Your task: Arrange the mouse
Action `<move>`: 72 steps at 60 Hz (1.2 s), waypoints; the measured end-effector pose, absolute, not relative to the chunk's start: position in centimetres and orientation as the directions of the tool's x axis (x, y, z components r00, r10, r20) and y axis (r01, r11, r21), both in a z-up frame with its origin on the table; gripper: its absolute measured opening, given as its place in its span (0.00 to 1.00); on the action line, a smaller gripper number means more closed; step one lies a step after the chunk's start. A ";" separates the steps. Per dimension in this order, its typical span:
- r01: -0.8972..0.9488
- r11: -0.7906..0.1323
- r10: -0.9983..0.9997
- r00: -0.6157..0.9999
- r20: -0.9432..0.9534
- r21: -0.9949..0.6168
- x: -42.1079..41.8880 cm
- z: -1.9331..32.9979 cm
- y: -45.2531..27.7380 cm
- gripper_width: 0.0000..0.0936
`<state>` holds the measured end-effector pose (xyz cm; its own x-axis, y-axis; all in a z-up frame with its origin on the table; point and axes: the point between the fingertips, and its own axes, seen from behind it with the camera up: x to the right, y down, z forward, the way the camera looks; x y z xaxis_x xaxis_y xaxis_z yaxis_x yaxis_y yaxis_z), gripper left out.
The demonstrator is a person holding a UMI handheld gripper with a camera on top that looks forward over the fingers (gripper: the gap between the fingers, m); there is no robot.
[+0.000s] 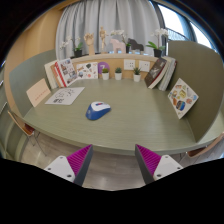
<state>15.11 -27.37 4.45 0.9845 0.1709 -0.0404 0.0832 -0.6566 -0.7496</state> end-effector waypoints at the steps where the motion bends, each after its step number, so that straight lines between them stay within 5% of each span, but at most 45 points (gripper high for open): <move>1: 0.086 -0.660 0.175 0.984 -0.041 -0.746 14.3 3.9 -26.8 0.91; 25: 0.069 -0.733 0.111 0.994 -0.019 -0.677 5.2 -1.5 -14.0 0.85; 47: 0.036 -0.750 0.033 0.999 0.018 -0.661 2.5 -1.0 -6.6 0.74; 58: 0.045 -0.755 0.024 0.999 0.041 -0.654 2.1 -1.3 -4.7 0.57; 72: 0.052 -0.785 0.040 0.999 0.033 -0.618 2.0 -1.5 -4.7 0.47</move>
<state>1.95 -4.73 -1.53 0.9987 0.0398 0.0329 0.0516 -0.7849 -0.6175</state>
